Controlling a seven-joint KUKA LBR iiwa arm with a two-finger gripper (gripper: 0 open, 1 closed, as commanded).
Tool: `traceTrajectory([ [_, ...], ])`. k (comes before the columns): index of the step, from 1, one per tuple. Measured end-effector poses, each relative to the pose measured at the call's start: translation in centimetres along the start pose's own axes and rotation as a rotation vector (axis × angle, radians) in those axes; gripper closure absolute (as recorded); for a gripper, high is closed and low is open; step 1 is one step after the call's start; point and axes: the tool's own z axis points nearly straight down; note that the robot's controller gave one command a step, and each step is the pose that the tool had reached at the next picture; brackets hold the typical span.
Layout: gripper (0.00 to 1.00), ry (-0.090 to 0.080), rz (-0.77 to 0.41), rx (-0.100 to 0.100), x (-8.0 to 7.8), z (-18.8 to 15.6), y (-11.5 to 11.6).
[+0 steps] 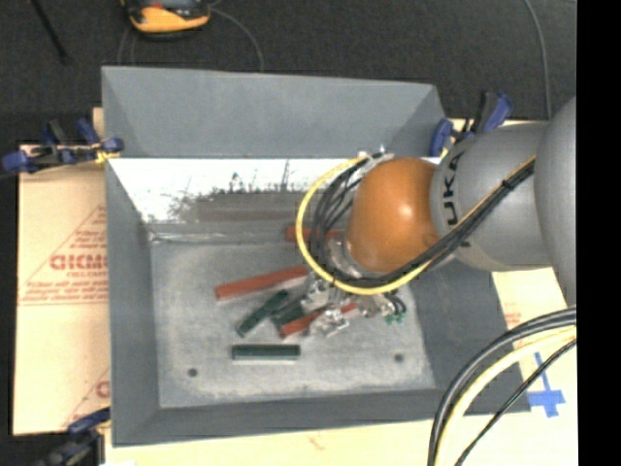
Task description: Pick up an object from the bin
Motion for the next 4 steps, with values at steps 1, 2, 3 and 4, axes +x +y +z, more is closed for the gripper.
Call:
traceTrajectory([
  [1, 1.00, 0.007, 0.000, -0.002, 0.1, -0.2, 0.1],
  [2, 1.00, 0.027, 0.001, -0.009, 0.4, -1.5, 0.2],
  [3, 1.00, 0.024, 0.002, -0.008, 0.2, -2.7, 0.1],
  [4, 1.00, 0.024, 0.003, -0.008, 0.0, -3.1, 0.0],
])
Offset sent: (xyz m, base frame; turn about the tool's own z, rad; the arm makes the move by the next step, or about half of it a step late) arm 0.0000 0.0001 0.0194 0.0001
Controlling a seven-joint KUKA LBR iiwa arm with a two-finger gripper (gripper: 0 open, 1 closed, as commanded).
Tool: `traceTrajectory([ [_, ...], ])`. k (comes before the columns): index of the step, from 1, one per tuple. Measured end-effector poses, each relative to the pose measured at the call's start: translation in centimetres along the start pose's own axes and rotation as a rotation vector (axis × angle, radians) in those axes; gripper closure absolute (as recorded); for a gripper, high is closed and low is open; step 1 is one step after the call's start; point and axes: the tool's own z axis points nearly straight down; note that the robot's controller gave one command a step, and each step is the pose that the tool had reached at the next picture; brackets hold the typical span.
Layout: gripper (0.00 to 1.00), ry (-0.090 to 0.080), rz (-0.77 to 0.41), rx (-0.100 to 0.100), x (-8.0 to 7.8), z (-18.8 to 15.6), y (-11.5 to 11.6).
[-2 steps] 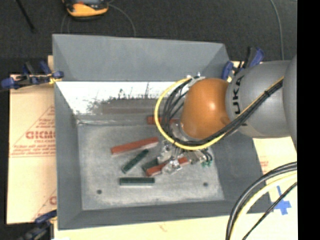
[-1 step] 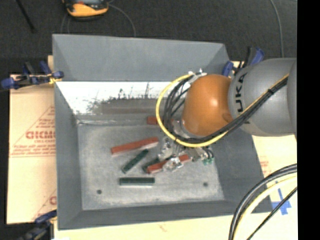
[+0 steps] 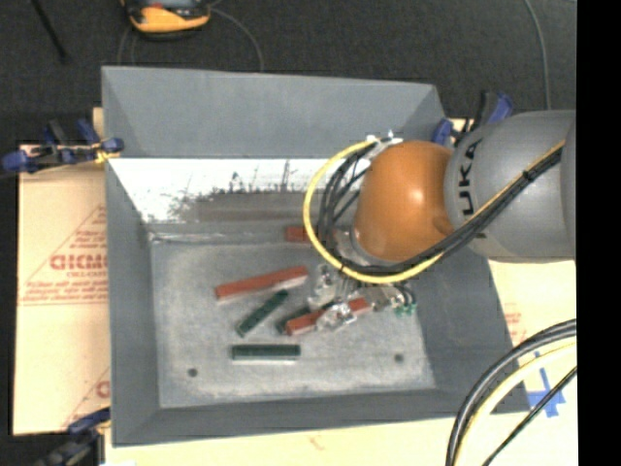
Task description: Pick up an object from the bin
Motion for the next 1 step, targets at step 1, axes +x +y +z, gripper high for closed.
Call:
traceTrajectory([
  [1, 1.00, 0.000, 0.001, 0.000, -0.01, -0.30, -0.02],
])
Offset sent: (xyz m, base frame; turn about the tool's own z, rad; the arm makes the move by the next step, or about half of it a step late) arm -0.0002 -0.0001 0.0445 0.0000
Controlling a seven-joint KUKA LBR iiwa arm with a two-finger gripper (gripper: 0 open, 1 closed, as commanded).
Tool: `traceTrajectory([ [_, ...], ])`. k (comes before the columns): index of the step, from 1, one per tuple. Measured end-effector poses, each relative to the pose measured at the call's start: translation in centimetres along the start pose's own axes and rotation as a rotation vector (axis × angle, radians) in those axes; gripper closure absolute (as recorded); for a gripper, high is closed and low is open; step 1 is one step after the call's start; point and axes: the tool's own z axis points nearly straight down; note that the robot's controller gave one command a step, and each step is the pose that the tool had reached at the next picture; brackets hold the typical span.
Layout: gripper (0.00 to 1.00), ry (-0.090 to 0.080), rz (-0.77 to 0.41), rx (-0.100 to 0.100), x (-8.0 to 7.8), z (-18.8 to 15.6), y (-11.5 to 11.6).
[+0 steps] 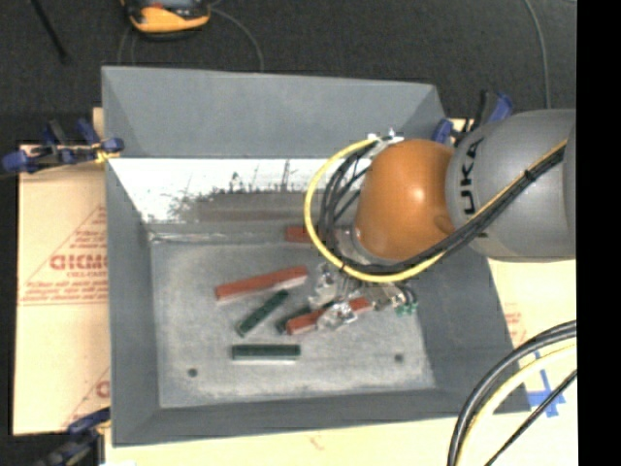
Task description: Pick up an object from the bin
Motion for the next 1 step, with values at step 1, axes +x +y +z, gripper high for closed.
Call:
traceTrajectory([
  [1, 1.00, 0.006, 0.001, -0.002, 0.13, -0.54, 0.04],
])
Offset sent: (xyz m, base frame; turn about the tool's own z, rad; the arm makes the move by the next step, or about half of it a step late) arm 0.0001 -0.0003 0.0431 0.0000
